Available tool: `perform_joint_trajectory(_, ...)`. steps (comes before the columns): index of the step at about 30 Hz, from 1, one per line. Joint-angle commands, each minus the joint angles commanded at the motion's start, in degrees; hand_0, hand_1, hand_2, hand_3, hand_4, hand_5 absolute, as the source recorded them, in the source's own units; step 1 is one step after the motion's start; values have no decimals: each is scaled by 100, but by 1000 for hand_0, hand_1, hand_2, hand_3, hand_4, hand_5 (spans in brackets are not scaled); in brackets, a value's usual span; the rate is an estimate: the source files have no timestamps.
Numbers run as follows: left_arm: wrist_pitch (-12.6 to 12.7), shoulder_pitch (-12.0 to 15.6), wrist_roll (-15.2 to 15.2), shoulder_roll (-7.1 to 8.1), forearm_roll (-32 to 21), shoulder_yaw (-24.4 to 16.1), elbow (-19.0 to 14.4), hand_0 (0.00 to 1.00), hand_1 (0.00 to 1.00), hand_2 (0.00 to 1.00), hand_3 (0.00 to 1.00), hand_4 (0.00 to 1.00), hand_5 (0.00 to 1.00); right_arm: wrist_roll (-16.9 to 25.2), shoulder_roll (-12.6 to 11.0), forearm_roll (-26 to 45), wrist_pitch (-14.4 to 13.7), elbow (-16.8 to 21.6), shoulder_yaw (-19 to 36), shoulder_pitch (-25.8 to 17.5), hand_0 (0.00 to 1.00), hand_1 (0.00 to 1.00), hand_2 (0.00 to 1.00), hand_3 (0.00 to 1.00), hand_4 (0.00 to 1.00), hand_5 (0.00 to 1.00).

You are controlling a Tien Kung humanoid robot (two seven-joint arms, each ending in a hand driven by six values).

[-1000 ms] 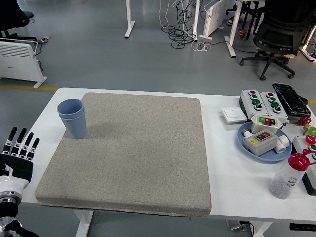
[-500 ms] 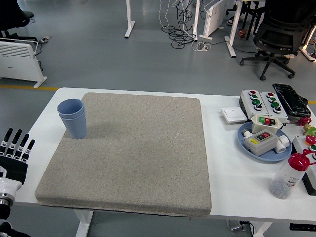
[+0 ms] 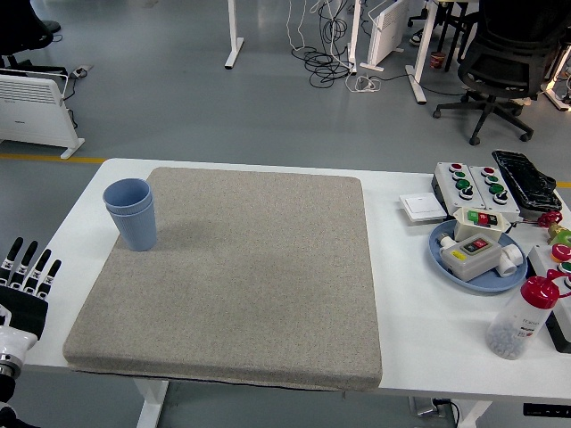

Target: Push cup pick cup insert cup

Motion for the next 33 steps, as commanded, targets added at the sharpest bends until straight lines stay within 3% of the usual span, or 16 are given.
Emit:
perform_joint_trajectory(19,81,97,-41,24,-68,91,20,871,860,881,840,576,998,-131,11,-413,-27,25,196,-98,744,683,678,564,88,487)
perform_joint_trajectory(33,106,100,-34,14,-46,77,8,869,858,878,834,577,998,-87,2,-310,-25,26,128,-83,744,682,680,564,88,487)
